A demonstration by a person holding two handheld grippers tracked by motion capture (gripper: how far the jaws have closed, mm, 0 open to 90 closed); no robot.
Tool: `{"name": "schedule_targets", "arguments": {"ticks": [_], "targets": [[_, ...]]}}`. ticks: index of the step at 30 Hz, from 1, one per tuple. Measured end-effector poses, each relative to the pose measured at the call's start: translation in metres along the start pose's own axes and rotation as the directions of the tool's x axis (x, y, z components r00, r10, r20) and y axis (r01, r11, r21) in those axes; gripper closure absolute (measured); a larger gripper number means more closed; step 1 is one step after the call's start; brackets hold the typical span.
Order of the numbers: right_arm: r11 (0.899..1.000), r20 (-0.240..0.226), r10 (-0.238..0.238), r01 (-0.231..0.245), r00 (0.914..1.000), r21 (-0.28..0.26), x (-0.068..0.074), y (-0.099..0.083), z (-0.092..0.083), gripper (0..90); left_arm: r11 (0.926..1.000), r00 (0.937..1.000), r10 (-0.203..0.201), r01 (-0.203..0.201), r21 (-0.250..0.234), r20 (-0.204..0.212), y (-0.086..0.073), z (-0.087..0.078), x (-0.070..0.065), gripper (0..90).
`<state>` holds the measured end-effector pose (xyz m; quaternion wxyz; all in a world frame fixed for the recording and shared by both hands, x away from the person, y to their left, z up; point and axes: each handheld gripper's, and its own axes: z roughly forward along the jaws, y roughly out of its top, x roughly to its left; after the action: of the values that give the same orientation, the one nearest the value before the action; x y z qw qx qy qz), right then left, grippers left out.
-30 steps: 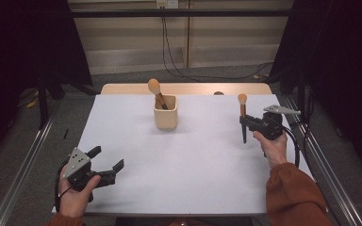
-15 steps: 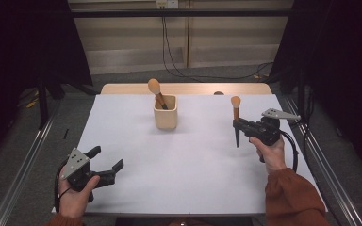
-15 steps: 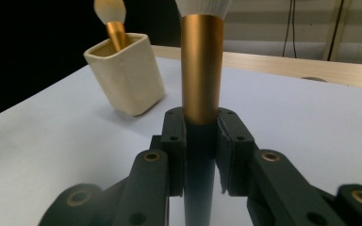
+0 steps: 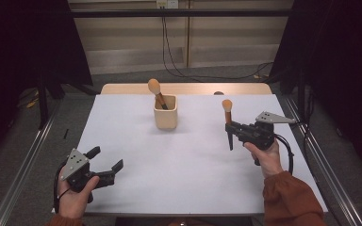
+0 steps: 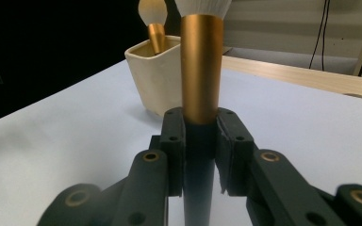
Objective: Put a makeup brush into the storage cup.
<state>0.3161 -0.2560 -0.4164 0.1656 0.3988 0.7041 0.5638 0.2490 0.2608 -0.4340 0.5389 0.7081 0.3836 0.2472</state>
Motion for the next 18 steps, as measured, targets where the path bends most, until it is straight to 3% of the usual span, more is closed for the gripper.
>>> {"name": "schedule_targets", "arguments": {"ticks": [18], "targets": [[0.999,-0.104,-0.028,0.029,0.9942,0.014,0.033,-0.006,0.008,75.1,0.9999,0.9998,0.006,-0.006,-0.016,0.021,0.003,-0.002,-0.007,3.8]]}}
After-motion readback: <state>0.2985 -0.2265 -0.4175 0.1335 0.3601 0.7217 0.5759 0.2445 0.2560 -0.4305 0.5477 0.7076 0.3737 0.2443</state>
